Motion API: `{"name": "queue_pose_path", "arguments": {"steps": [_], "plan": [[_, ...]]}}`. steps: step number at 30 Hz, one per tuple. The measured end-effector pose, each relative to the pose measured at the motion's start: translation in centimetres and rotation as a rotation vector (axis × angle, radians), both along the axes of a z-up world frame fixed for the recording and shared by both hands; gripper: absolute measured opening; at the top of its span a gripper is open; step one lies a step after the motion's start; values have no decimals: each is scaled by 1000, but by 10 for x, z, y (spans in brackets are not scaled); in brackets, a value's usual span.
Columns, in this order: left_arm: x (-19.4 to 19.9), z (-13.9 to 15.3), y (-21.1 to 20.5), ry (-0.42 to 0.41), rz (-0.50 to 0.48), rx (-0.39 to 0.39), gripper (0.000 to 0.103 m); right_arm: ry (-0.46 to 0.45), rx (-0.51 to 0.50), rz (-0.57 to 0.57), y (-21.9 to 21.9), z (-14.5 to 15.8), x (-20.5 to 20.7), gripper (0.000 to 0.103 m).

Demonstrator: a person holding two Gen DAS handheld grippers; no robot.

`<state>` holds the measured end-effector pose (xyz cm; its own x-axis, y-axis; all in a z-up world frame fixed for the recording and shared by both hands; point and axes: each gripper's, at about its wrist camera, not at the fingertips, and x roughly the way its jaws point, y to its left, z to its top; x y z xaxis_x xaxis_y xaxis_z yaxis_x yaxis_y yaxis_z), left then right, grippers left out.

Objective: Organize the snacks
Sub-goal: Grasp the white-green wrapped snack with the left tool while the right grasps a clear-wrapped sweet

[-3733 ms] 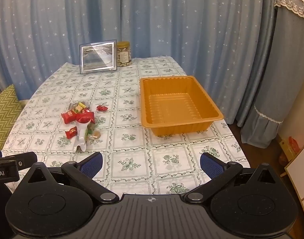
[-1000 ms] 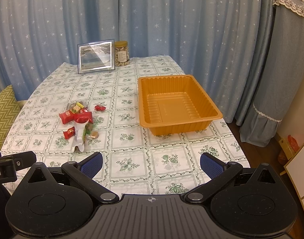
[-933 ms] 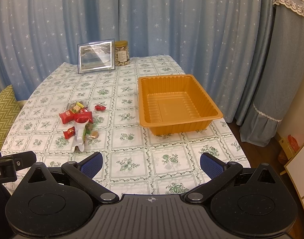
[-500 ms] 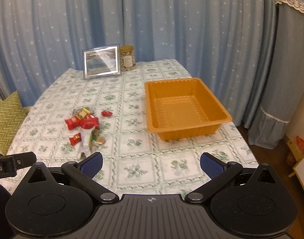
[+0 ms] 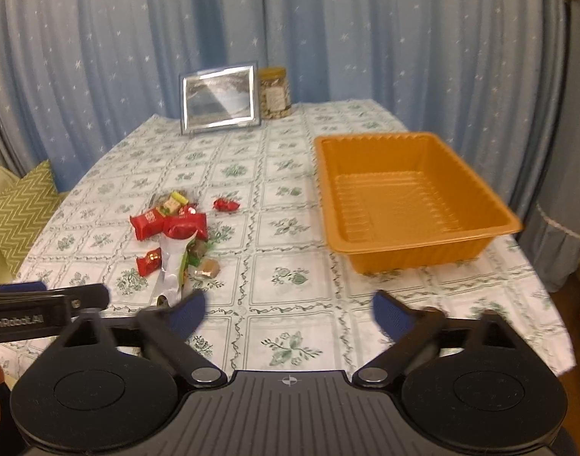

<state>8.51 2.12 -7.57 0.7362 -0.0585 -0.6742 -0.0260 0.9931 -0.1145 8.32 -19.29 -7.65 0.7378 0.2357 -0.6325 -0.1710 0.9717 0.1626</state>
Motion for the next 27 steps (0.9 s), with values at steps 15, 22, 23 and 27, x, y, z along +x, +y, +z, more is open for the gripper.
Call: {"name": "queue_pose_path", "arguments": {"steps": [15, 22, 23, 27], "plan": [[71, -53, -23, 28, -50, 69, 55, 50, 14, -71, -16, -43, 41, 80], [87, -63, -27, 24, -74, 119, 36, 69, 9, -67, -14, -48, 45, 80], [88, -63, -27, 24, -79, 123, 36, 70, 5, -64, -13, -49, 46, 80], [90, -63, -23, 27, -96, 136, 27, 66, 2, -45, -7, -49, 48, 80]]}}
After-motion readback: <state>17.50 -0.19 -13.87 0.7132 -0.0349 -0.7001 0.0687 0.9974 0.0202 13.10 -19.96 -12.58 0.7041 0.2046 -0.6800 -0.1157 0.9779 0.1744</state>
